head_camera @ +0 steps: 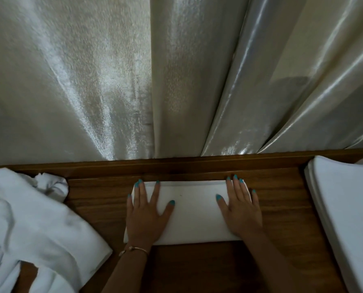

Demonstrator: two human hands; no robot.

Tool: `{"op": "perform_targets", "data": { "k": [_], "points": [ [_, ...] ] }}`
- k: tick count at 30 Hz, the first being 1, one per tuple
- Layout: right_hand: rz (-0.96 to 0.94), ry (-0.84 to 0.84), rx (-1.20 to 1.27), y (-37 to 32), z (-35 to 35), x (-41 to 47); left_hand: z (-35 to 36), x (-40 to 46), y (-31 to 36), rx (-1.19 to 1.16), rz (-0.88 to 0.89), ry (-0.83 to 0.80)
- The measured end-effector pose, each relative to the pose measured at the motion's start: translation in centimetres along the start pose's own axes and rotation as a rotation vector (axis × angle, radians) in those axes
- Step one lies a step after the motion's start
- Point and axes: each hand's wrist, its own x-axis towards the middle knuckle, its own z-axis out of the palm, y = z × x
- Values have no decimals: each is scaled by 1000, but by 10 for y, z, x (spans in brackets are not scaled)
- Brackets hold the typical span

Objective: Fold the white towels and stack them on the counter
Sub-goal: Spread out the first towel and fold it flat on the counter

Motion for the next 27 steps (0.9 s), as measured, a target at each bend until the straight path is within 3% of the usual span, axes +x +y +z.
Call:
{"op": "perform_targets", "data": {
  "k": [4,7,15,27],
  "points": [
    [-2,87,-12,1,-1,-3,1,-1,1,6,-10,31],
    [-19,196,0,-1,1,-16,-1,-5,8,38,-130,80],
    [6,22,-29,-2,10,-19,7,-11,3,29,-140,40],
    [-18,-1,-25,-9,3,14,6,19,7,-1,-200,51]
  ]
}}
